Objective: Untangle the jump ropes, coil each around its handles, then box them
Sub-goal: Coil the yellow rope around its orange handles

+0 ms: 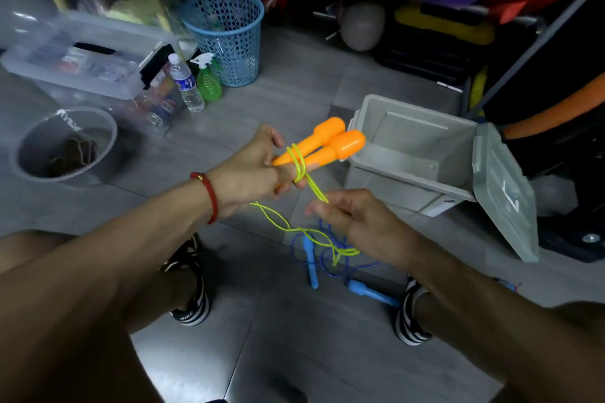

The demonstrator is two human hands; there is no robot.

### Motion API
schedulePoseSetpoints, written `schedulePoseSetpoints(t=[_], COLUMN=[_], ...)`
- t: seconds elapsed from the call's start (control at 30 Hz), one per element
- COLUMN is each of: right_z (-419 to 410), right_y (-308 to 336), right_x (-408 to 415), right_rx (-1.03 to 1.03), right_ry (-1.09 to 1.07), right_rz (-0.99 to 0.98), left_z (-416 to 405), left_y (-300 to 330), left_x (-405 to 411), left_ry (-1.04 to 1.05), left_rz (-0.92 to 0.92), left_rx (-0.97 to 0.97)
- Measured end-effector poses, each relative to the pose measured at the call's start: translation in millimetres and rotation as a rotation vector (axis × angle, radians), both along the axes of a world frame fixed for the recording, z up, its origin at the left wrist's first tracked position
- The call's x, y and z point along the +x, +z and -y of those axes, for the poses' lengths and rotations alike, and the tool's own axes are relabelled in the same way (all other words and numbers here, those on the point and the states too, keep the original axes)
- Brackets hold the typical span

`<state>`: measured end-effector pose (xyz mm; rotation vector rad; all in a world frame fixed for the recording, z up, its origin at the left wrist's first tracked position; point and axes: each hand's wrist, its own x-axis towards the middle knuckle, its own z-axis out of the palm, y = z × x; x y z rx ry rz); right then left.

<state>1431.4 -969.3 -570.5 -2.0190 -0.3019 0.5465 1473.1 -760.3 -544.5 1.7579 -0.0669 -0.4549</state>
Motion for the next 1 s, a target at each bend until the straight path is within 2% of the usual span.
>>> schedulePoseSetpoints(t=[0.07,0.2,0.27,0.33,0.4,0.47,0.57,0.63,0.7,0.8,0.9,1.0], right_z=[-4,-4,-5,-5,-4,-4,-5,-7,-8,-4,-1,1], right_y=[-3,-7,-3,1,5,8,12,16,19,19,17,26], right_x=[-6,-10,-11,-9,-5,-2,-5,-11,-14,-15,-15,-15], right_rx=[-0.213,-0.407,-0.494,-0.588,-0.54,-0.423,-0.039,0.117,0.116,0.02,-0.096,-0.188], right_ry=[0.027,-0.03,-0.057,-0.05,-0.041,-0.081,-0.251,-0.305,-0.305,-0.23,-0.145,-0.085], right_rz=[0.059,0.07,0.115,0.244,0.306,0.252,-0.083,-0.257,-0.309,-0.259,-0.134,0.062], left_z=[-4,-2,-3,-5,-7,-8,-7,-6,-8,-12,-13,-10], left_y=[-12,-26,-29,-30,-33,-33,-31,-31,-35,-38,-39,-39], left_x=[2,-1,0,2,8,12,17,19,20,21,25,25], left_ry=[0.033,0.054,0.092,0.127,0.127,0.085,0.034,0.028,0.043,0.062,0.072,-0.015], left_rz=[0.01,0.034,0.017,0.01,0.044,0.112,0.183,0.249,0.315,0.322,0.325,0.287], left_rx=[0.086,0.21,0.189,0.15,0.179,0.26,0.35,0.45,0.537,0.576,0.606,0.664])
